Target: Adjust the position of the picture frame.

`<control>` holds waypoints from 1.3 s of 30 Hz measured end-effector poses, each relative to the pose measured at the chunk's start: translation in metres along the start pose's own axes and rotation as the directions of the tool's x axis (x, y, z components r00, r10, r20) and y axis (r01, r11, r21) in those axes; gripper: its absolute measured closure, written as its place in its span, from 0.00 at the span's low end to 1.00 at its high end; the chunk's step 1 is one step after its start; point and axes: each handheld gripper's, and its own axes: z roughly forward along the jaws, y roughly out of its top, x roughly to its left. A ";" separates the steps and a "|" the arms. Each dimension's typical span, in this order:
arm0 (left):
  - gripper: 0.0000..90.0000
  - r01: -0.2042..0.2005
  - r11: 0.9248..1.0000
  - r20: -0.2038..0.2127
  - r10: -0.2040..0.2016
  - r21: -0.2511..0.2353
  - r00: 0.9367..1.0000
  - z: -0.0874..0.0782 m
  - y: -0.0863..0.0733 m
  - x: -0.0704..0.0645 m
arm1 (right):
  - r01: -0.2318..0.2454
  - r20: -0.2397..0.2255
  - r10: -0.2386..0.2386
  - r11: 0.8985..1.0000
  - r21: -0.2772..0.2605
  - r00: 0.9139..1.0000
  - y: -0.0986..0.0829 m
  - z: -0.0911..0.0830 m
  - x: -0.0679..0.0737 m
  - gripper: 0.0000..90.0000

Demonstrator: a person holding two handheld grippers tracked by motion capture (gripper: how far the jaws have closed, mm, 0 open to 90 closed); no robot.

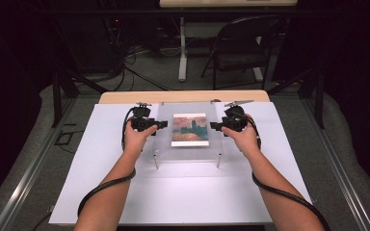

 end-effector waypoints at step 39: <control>0.26 0.102 0.993 0.056 -0.105 0.057 0.993 0.026 0.000 0.016 | -0.123 -0.059 0.130 0.986 0.110 0.990 0.002 0.036 -0.014 0.30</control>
